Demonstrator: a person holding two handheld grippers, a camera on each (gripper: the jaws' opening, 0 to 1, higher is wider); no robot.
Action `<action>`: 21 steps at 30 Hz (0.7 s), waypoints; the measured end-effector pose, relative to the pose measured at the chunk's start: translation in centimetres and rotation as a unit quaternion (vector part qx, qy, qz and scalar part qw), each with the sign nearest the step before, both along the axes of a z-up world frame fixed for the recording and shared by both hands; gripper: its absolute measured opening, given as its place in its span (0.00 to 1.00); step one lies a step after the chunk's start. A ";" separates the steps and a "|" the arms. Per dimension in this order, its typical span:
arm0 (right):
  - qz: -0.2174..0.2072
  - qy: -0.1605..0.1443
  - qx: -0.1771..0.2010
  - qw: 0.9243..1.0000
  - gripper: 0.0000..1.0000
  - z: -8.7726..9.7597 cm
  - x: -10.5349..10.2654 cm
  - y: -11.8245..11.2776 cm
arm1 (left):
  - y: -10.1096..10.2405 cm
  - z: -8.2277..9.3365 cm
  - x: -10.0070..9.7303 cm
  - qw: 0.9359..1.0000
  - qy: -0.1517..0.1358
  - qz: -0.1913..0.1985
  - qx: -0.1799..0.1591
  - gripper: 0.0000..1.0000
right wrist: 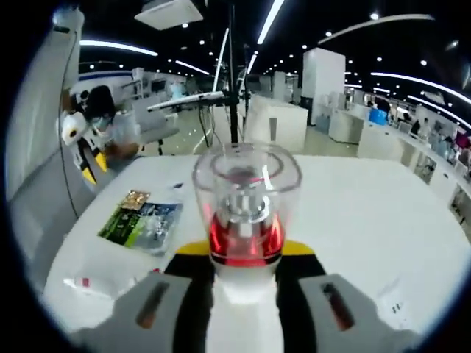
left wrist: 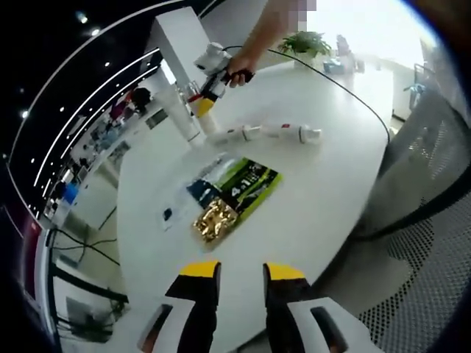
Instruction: Arrange the skincare products in the storage area until every visible bottle or jar stands upright without overlapping.
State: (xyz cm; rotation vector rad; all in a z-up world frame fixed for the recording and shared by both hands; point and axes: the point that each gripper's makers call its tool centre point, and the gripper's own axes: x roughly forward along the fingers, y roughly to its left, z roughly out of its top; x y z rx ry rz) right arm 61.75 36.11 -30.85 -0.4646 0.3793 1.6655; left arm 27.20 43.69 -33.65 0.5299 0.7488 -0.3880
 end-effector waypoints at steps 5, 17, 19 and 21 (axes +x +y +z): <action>0.012 0.001 -0.005 1.000 0.31 -0.1 0.2 0.3 | 0.0 0.0 0.0 1.000 0.000 0.001 0.001 0.24; -0.037 0.034 -0.080 0.996 0.46 -4.1 -0.4 -2.3 | 0.1 0.0 0.0 1.000 0.000 0.003 0.000 0.24; -0.052 0.041 -0.073 0.995 0.47 -3.9 -0.6 -2.8 | 0.0 0.0 0.0 1.000 0.000 0.001 0.000 0.24; -0.088 0.057 -0.067 0.992 0.48 -3.6 -0.8 -3.6 | 0.0 -0.1 -0.1 1.000 0.001 0.000 0.000 0.24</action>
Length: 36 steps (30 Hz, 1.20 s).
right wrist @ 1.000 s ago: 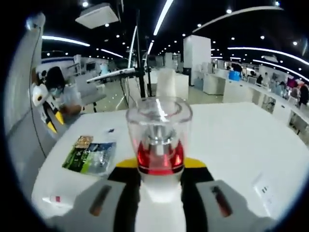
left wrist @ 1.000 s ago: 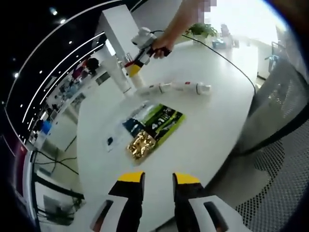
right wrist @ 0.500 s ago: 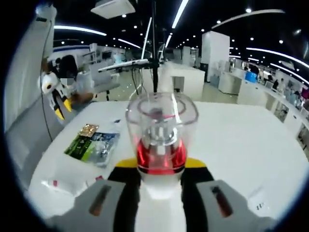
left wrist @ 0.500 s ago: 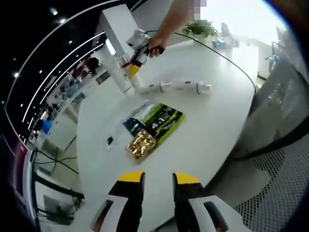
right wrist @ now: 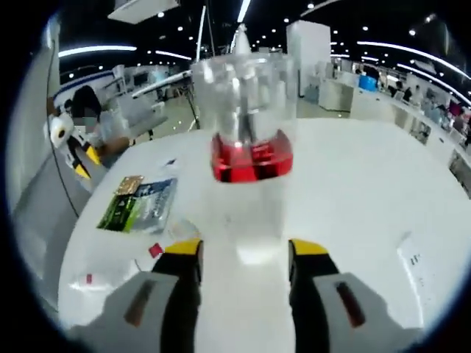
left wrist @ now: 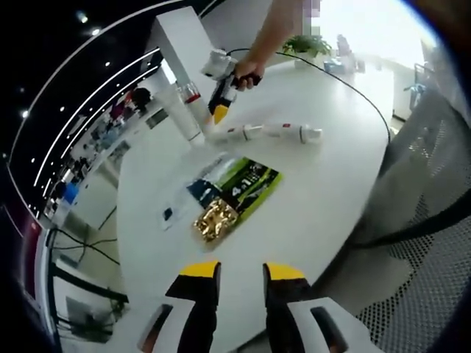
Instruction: Arrange the skincare products in the storage area until every visible bottle or jar stands upright without overlapping.
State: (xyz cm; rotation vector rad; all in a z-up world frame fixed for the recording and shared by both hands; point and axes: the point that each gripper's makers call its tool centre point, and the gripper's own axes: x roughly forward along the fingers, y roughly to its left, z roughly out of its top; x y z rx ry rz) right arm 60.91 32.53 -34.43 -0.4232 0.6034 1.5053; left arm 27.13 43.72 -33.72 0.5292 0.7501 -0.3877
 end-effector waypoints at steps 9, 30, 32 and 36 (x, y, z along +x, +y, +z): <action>-0.197 0.076 0.053 0.976 0.50 0.7 -4.2 -4.3 | -0.6 -0.3 -0.4 1.000 0.006 -0.019 -0.004 0.24; -0.376 0.041 0.013 0.926 0.44 -0.9 -20.0 -9.2 | -0.5 -0.3 -0.9 0.999 0.013 -0.034 0.024 0.29; -0.378 0.043 0.002 0.925 0.43 -1.6 -20.7 -9.1 | -0.5 -0.2 -0.8 0.999 0.013 -0.033 0.024 0.29; -0.373 0.031 -0.038 0.926 0.39 -3.0 -21.4 -9.2 | -0.5 -0.3 -0.9 0.999 0.015 -0.036 0.027 0.29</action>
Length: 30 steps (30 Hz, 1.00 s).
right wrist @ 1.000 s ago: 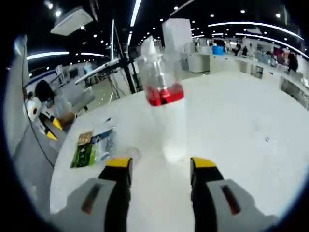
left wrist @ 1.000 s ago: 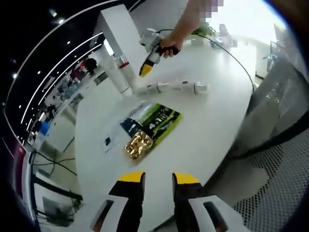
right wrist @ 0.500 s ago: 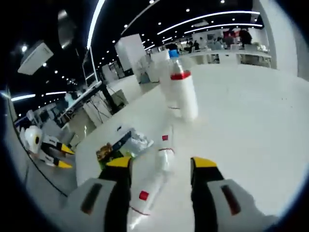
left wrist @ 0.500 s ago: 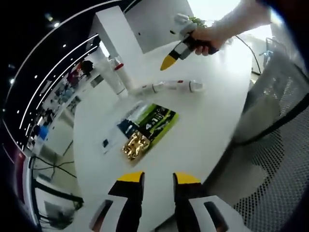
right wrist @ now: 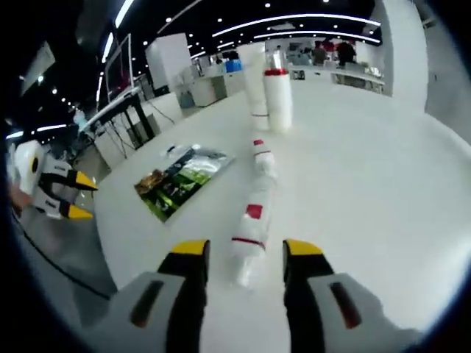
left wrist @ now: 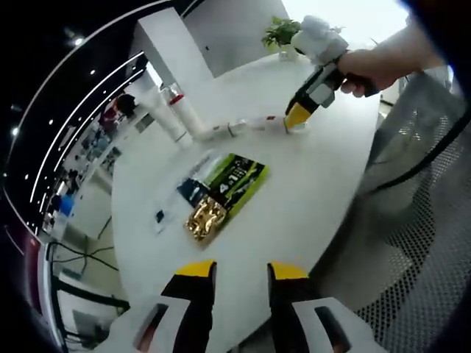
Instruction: Arrange the skincare products in the storage area until every visible bottle or jar stands upright without overlapping.
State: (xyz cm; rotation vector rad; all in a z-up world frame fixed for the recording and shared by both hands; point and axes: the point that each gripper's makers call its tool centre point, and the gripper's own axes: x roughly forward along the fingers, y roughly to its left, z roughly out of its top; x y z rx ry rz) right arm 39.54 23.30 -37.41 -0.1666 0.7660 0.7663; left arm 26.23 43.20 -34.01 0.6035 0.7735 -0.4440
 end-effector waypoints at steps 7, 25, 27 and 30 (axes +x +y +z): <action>-0.018 0.001 -0.011 1.000 0.36 -0.7 0.9 -0.3 | -0.3 -0.1 0.0 1.000 0.005 -0.008 0.000 0.29; 0.005 -0.038 0.003 0.999 0.20 2.7 0.9 1.0 | 0.2 -0.2 0.4 1.000 0.023 0.003 -0.006 0.31; 0.006 -0.042 0.024 0.999 0.20 3.9 0.7 1.5 | 0.5 0.1 0.8 0.999 0.027 0.021 -0.023 0.31; 0.009 -0.044 0.032 0.998 0.19 4.6 0.5 1.5 | 0.8 0.7 1.4 0.998 0.024 0.043 -0.049 0.33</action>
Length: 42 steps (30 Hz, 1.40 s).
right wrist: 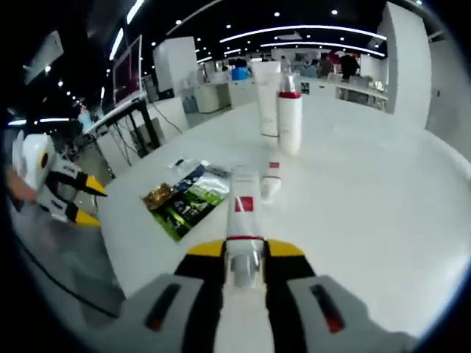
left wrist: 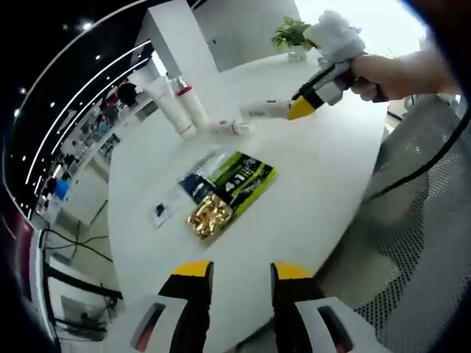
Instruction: Arrange the skincare products in the storage area until every visible bottle or jar stands upright without overlapping.
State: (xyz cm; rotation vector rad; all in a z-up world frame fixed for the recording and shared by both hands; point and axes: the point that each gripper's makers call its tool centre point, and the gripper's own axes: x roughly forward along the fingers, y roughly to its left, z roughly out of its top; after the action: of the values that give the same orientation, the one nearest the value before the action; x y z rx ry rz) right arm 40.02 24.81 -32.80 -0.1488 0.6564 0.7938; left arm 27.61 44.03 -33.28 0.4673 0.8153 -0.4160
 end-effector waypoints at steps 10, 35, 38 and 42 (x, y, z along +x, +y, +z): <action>0.038 -0.030 -0.004 0.999 0.19 2.4 -1.4 -0.6 | -1.5 4.6 3.7 0.991 -0.051 0.042 -0.119 0.34; 0.282 -0.194 -0.027 0.939 0.19 12.5 -5.5 2.6 | -9.5 12.6 7.9 0.815 0.038 0.106 -0.568 0.53; 0.329 -0.196 -0.043 0.923 0.19 12.4 -6.9 3.1 | -10.7 12.8 7.6 0.803 0.066 0.090 -0.585 0.49; 0.364 -0.198 -0.051 0.909 0.19 12.1 -7.9 3.6 | -12.5 13.0 6.6 0.799 0.101 0.053 -0.590 0.39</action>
State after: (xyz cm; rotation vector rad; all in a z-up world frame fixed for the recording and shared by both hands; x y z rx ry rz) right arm 32.13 28.39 -20.75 -0.6609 0.2373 1.4002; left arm 34.16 31.55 -20.31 -0.8076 0.6305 -0.7838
